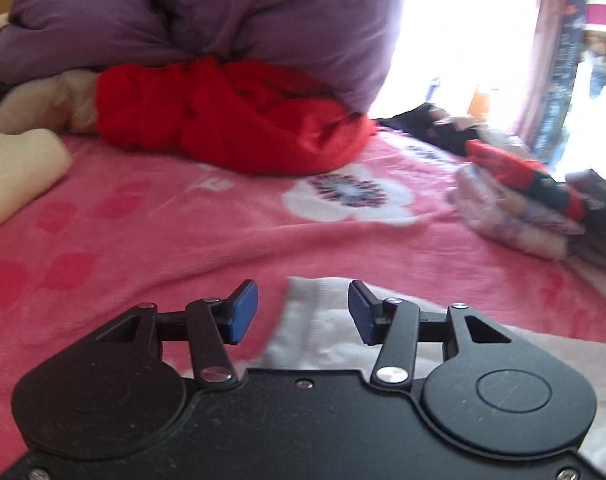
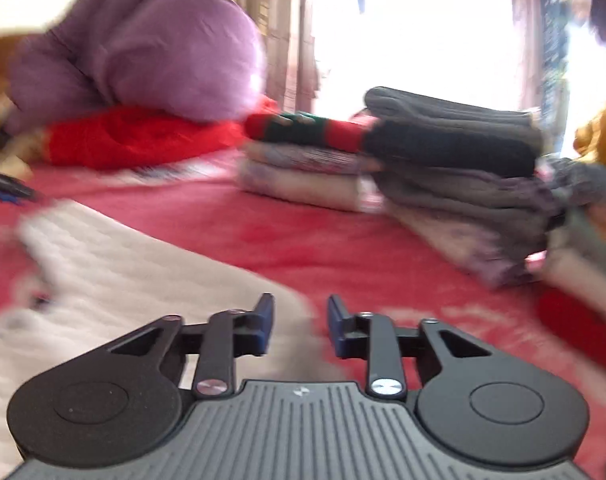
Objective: Fold clothes
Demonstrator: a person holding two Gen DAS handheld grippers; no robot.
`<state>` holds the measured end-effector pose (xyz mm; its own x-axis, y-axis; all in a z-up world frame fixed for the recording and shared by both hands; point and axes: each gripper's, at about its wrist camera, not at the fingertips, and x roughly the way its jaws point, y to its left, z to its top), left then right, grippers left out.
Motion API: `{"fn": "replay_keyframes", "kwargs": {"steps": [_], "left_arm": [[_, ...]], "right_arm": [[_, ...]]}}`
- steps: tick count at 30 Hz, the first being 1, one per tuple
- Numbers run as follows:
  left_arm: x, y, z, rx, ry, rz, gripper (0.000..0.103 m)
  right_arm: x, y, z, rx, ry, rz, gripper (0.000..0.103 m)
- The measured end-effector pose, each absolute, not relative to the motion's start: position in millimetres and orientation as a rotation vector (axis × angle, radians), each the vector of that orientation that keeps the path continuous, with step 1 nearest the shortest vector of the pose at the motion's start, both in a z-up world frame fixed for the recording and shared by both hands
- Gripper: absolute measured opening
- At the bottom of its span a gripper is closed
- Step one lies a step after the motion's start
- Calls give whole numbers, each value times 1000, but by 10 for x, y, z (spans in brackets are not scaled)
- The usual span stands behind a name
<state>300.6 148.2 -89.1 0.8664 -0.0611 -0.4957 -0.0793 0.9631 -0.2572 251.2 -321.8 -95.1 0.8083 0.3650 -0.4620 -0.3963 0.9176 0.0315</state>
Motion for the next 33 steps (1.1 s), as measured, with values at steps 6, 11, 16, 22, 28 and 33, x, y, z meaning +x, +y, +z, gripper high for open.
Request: {"fn": "replay_keyframes", "kwargs": {"steps": [6, 11, 16, 22, 28, 33], "left_arm": [[3175, 1069, -1230, -116, 694, -40, 52], [3055, 942, -996, -98, 634, -56, 51], [2743, 799, -819, -107, 614, -73, 51], [2083, 128, -681, -2, 593, -248, 51], [1616, -643, -1177, 195, 753, -395, 52], [1358, -699, -1142, 227, 698, -343, 55]], "right_arm": [[2211, -2776, -1286, -137, 655, 555, 14], [1989, -2808, -1269, -145, 610, 512, 16], [1808, -2745, -1275, -179, 631, 462, 18], [1632, -2658, -1264, -232, 641, 402, 24], [1604, -2778, -1394, -149, 726, 378, 26], [1271, -2622, -1176, -235, 561, 382, 28]]}}
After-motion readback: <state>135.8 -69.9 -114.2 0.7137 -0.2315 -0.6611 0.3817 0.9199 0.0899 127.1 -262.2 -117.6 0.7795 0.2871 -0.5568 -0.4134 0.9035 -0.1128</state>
